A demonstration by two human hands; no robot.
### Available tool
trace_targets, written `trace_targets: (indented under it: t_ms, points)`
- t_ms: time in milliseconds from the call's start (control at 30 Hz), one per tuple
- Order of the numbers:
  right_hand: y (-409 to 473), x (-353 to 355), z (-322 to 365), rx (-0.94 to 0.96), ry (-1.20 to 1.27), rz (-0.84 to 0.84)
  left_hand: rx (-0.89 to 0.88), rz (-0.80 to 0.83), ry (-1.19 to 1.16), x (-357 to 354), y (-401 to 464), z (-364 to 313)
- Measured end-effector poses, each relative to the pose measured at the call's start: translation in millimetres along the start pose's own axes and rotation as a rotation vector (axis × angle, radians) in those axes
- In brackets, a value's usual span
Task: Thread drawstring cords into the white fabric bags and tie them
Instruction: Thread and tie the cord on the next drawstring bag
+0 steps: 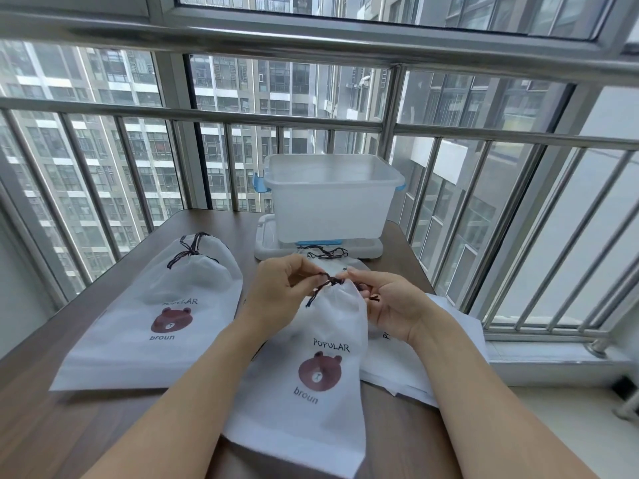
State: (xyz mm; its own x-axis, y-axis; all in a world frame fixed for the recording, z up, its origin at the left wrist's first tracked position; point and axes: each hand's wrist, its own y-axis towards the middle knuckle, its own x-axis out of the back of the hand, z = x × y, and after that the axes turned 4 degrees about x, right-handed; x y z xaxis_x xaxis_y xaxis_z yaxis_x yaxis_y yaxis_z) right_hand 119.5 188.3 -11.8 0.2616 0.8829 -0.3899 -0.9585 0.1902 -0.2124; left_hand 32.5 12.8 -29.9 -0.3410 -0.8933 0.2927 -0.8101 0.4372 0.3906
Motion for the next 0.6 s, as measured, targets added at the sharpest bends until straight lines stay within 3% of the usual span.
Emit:
trace_targets:
  t_ms: [133, 333, 467, 600]
  points:
    - [3.2, 5.9, 2.8, 0.051, -0.059, -0.128, 0.082, -0.006, 0.008, 4.0, 4.4, 3.0]
    - [-4.6, 1.1, 8.3, 0.149, -0.298, -0.163, 0.270, -0.074, -0.191, 1.7, 3.7, -0.8]
    - [-4.3, 2.9, 3.1, 0.210, -0.456, -0.122, 0.259, -0.100, -0.156, 1.1, 4.3, 5.5]
    - [-2.6, -5.5, -9.7, 0.248, -0.687, -0.121, 0.201, -0.007, -0.098, 0.1, 1.4, 8.8]
